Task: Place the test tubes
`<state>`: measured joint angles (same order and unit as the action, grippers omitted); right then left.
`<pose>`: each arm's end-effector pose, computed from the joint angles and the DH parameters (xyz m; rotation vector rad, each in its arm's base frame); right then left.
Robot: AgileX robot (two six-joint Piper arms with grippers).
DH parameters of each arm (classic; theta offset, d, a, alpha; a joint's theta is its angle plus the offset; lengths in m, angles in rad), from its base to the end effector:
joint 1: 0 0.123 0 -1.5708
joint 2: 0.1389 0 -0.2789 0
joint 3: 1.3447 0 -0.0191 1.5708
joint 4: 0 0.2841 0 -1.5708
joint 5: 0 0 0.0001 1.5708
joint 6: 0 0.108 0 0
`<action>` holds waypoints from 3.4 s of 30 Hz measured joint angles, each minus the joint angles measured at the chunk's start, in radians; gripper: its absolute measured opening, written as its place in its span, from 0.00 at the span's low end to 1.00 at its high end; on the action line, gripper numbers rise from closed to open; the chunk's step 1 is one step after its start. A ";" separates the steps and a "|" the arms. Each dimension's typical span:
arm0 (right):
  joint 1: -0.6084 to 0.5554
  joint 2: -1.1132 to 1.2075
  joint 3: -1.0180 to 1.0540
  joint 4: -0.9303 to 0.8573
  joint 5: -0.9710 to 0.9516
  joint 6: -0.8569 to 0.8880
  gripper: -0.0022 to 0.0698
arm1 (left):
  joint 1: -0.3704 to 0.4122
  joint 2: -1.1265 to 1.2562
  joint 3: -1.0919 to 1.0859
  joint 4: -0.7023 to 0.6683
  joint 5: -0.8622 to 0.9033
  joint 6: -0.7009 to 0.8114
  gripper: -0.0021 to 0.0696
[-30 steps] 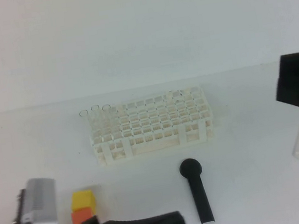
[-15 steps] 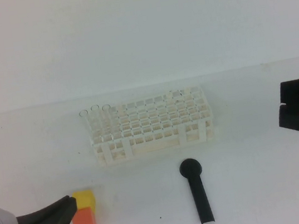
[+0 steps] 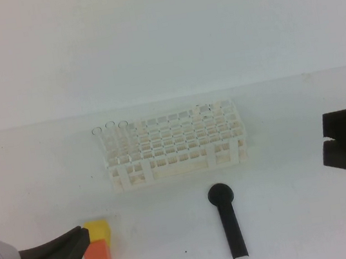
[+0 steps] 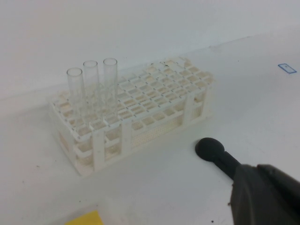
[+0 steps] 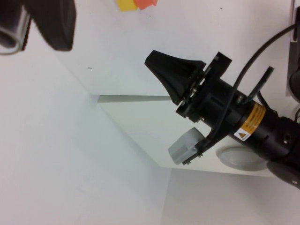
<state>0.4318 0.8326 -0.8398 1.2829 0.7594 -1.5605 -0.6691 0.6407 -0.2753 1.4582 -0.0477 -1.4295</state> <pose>0.1551 0.1500 0.3854 -1.1393 1.3185 0.6639 0.1412 -0.1180 0.2303 0.6713 1.7472 -0.4890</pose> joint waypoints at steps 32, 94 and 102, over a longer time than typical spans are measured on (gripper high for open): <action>0.000 0.006 0.000 -0.017 0.006 -0.074 0.19 | 0.330 -0.480 0.211 0.009 0.003 0.000 0.03; 0.363 0.804 -0.049 -0.714 -1.361 0.943 0.19 | 0.459 -0.649 0.278 0.283 -0.004 0.000 0.03; 0.363 1.034 -0.224 -0.970 -1.551 1.246 0.19 | 0.459 -0.649 0.278 0.283 -0.004 0.000 0.03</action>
<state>0.7945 1.8663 -1.0634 0.3134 -0.7917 -0.3146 -0.2100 -0.0087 0.0023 1.7417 -0.0519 -1.4295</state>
